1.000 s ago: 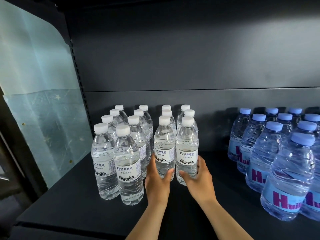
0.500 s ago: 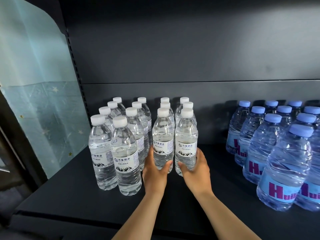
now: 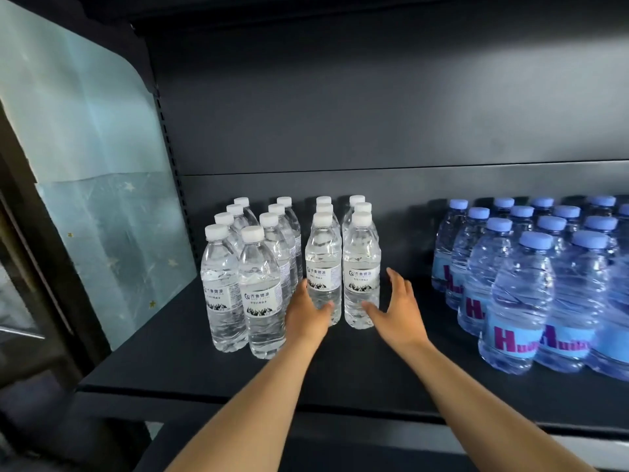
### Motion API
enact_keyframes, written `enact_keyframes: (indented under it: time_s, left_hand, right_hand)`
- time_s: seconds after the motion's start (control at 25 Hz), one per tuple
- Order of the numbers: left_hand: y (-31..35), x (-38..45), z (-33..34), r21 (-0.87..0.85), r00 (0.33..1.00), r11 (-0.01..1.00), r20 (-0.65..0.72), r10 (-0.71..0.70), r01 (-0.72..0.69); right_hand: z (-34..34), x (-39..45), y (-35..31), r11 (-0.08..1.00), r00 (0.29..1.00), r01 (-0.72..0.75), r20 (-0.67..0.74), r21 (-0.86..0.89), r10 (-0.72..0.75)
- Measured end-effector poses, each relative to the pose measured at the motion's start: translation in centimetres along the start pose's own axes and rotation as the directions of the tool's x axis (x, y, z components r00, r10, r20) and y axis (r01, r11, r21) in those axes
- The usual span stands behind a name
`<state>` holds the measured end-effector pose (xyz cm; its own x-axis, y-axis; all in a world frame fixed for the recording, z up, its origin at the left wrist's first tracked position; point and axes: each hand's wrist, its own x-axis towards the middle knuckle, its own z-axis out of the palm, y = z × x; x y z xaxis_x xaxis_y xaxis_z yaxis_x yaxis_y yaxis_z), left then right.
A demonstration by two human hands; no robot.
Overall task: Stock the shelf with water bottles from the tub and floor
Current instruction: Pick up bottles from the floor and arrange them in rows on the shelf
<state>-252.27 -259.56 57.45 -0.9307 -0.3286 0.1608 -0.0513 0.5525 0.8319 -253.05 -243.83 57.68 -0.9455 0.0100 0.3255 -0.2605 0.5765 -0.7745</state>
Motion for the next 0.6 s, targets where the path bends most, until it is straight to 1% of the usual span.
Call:
enact_keyframes:
  time_s: [0.08,0.16,0.2,0.28,0.36,0.44,0.48,0.52,0.56,0.6]
  left_hand:
    - [1.5,-1.0,-2.0,0.143,0.996,0.987,0.069,0.063,-0.072]
    - [2.9,-2.7,-4.0,0.276,0.972,0.944,0.199,0.127,-0.18]
    - [3.4,-3.9,-5.1,0.353,0.95,0.903,0.272,0.153,-0.246]
    - [4.2,-6.4,-7.1,0.531,0.912,0.763,0.362,0.191,-0.37]
    - [4.6,-9.9,-9.4,0.66,0.892,0.611,0.405,0.202,-0.438]
    - [4.3,-13.8,-11.3,0.735,0.883,0.493,0.416,0.215,-0.467]
    - [4.1,-15.4,-12.0,0.758,0.882,0.453,0.416,0.219,-0.47]
    - [3.8,-17.2,-12.8,0.767,0.881,0.434,0.422,0.214,-0.473]
    - [3.3,-19.2,-13.3,0.772,0.884,0.431,0.423,0.201,-0.468]
    - [3.0,-19.5,-13.3,0.774,0.886,0.432,0.412,0.212,-0.463]
  right_hand:
    - [-2.4,-1.0,-1.0,0.988,0.997,0.071,0.016,-0.133,-0.07]
    - [-4.7,-2.8,-2.2,0.946,0.991,0.129,0.066,-0.296,-0.115]
    - [-5.8,-4.0,-2.8,0.914,0.988,0.151,0.094,-0.378,-0.125]
    - [-7.6,-6.5,-4.0,0.849,0.98,0.191,0.152,-0.492,-0.132]
    - [-9.2,-10.3,-5.4,0.802,0.971,0.226,0.197,-0.552,-0.138]
    - [-10.3,-14.6,-6.3,0.779,0.965,0.248,0.219,-0.575,-0.145]
    - [-10.7,-16.2,-6.6,0.767,0.962,0.258,0.229,-0.588,-0.148]
    - [-10.9,-18.3,-6.9,0.753,0.956,0.275,0.25,-0.598,-0.15]
    - [-10.9,-20.5,-7.1,0.741,0.953,0.281,0.268,-0.609,-0.141]
    - [-10.6,-21.1,-6.6,0.743,0.955,0.279,0.26,-0.608,-0.146]
